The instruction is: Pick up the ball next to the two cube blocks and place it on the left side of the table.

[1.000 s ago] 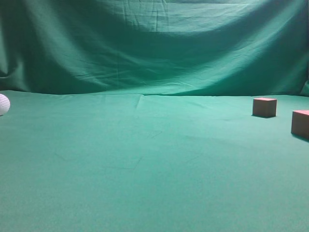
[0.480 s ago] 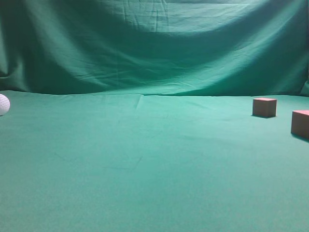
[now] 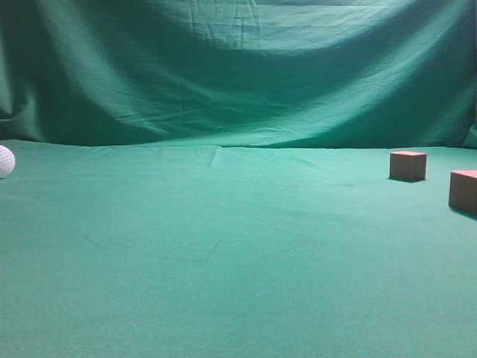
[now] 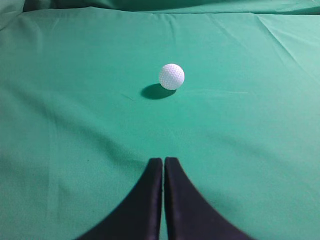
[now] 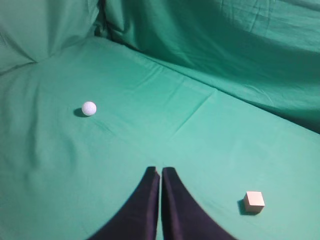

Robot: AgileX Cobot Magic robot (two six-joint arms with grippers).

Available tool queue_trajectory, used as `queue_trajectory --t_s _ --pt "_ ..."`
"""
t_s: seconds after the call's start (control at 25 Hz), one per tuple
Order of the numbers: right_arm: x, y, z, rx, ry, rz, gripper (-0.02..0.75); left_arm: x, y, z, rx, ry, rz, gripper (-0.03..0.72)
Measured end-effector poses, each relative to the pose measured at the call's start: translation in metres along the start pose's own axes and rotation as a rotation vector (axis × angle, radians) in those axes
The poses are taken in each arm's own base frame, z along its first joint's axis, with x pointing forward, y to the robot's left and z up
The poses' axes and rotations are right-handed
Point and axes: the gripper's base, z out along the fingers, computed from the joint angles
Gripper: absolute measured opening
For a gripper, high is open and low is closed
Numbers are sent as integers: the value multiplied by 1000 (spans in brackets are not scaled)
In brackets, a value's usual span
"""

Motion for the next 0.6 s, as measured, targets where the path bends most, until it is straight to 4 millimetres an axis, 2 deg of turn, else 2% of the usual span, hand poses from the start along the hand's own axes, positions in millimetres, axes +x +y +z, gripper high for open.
queue_trajectory --t_s 0.24,0.44,0.6 --pt "68 7 0 -50 -104 55 0 0 0 0 0 0 0 0" --pt "103 11 10 -75 -21 81 0 0 0 0 0 0 0 0" --pt "119 9 20 -40 55 45 0 0 0 0 0 0 0 0"
